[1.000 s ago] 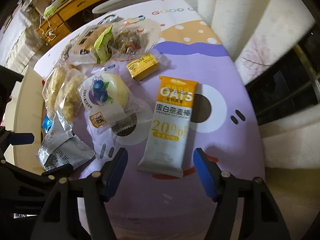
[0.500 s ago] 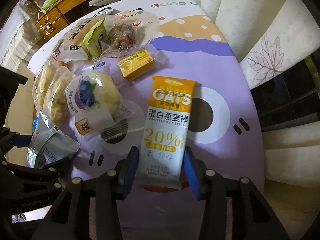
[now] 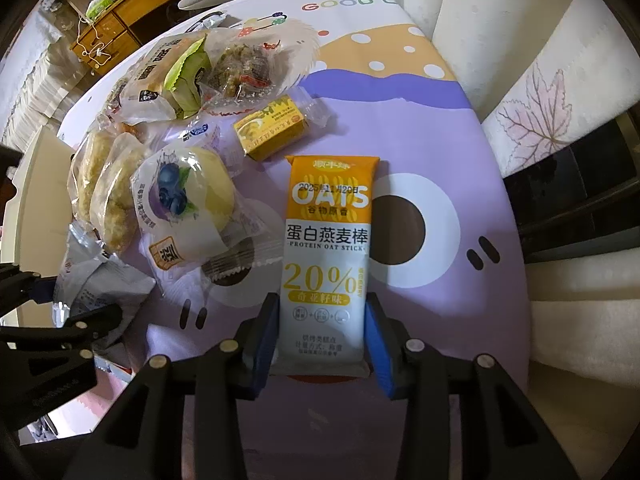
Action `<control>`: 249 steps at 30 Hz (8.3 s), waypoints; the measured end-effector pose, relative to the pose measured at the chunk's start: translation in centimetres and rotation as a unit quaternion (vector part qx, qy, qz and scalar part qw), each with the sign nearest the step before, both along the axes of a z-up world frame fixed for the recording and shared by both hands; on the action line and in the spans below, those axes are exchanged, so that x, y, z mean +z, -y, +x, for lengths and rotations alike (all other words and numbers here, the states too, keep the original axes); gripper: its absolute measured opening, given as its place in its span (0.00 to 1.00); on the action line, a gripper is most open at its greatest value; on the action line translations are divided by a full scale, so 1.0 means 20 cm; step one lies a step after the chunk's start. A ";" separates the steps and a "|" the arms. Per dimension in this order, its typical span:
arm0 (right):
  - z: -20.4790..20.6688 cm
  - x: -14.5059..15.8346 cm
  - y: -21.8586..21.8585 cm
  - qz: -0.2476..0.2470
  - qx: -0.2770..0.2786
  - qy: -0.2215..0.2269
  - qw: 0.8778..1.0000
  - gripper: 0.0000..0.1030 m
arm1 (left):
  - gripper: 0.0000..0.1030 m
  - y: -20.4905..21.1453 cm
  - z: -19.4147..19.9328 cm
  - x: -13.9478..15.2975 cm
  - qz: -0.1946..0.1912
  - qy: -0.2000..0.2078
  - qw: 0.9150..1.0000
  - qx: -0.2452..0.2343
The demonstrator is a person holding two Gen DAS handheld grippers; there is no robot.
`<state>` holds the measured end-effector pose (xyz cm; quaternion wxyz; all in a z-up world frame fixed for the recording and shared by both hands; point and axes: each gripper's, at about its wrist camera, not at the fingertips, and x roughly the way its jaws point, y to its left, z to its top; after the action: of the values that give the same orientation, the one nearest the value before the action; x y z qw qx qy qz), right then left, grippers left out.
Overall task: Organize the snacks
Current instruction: 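Carry both packets into the white tray and open both tools, then withdraw both tools from the tray toward the remaining snacks, then grasp the blue biscuit with the left tool while the right tool grasps the blueberry cake pack, then carry the blue biscuit and blueberry cake into the tray and open both tools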
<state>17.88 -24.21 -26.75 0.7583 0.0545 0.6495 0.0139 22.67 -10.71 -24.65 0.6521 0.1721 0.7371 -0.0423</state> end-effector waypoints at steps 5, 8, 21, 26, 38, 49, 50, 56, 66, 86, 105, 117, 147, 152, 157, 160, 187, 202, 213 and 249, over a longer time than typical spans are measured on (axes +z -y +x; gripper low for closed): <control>-0.02 0.04 -0.02 -0.001 -0.001 -0.001 1.000 0.40 | 0.46 -0.05 -0.02 0.14 -0.007 0.021 1.000 0.013; -0.04 0.06 -0.01 -0.002 -0.002 0.001 1.000 0.40 | 0.46 -0.07 -0.04 0.23 -0.014 0.033 0.999 0.024; -0.15 0.22 -0.09 -0.013 0.008 0.036 0.999 0.40 | 0.46 -0.30 -0.25 0.46 -0.061 0.107 0.990 0.070; -0.19 0.30 -0.14 -0.019 0.012 0.054 0.998 0.40 | 0.46 -0.40 -0.33 0.56 -0.081 0.141 0.983 0.082; -0.32 0.52 -0.37 -0.015 -0.012 0.104 0.994 0.40 | 0.46 -0.79 -0.56 0.75 -0.120 0.200 0.967 0.101; -0.45 0.66 -0.75 0.010 -0.007 0.141 0.990 0.40 | 0.46 -1.22 -0.70 0.80 -0.129 0.230 0.958 0.113; -0.46 0.67 -0.78 0.014 -0.005 0.145 0.989 0.40 | 0.46 -1.26 -0.71 0.80 -0.131 0.233 0.957 0.113; -0.51 0.71 -0.98 0.039 0.004 0.168 0.985 0.40 | 0.46 -1.46 -0.75 0.78 -0.151 0.244 0.950 0.121; -0.57 0.74 -1.32 0.073 0.055 0.198 0.976 0.32 | 0.46 -1.76 -0.75 0.73 -0.197 0.249 0.938 0.139; -0.66 0.65 -1.47 0.071 0.079 0.170 0.980 0.23 | 0.74 -1.76 -0.72 0.64 -0.236 0.246 0.932 0.119; -0.83 0.62 -1.30 0.078 0.062 0.144 0.985 0.27 | 0.75 -1.55 -0.90 0.67 -0.248 0.243 0.931 0.111; -0.87 0.56 -1.09 0.071 0.061 0.114 0.989 0.37 | 0.75 -1.33 -0.95 0.60 -0.255 0.221 0.932 0.129; -0.33 0.61 -0.43 0.071 0.232 0.156 0.958 0.59 | 0.75 -0.60 -0.66 0.59 -0.208 0.252 0.897 0.298; -0.26 0.58 -0.37 0.068 0.235 0.170 0.955 0.65 | 0.75 -0.55 -0.57 0.52 -0.185 0.232 0.896 0.332; -0.19 0.53 -0.34 0.059 0.237 0.192 0.950 0.65 | 0.75 -0.51 -0.47 0.46 -0.145 0.226 0.893 0.360; -0.15 0.49 -0.32 0.054 0.241 0.204 0.947 0.65 | 0.75 -0.50 -0.41 0.41 -0.126 0.221 0.888 0.383; 0.08 0.07 -0.34 0.048 0.298 0.203 0.931 0.65 | 0.64 -0.52 -0.08 -0.09 -0.022 0.177 0.850 0.495; 0.12 0.01 -0.37 0.052 0.298 0.191 0.934 0.65 | 0.33 -0.58 -0.01 -0.22 -0.025 0.172 0.853 0.493; 0.13 0.02 -0.37 0.051 0.292 0.173 0.939 0.58 | 0.24 -0.62 -0.01 -0.20 -0.024 0.179 0.860 0.477; -0.19 0.31 -0.33 0.061 0.266 0.152 0.950 0.52 | 0.23 -0.43 -0.50 0.34 -0.136 0.206 0.909 0.335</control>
<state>14.05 -17.63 -20.56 0.8117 -0.0773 0.5158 0.2628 12.59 -2.10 -17.94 0.7826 -0.1706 0.5876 0.1149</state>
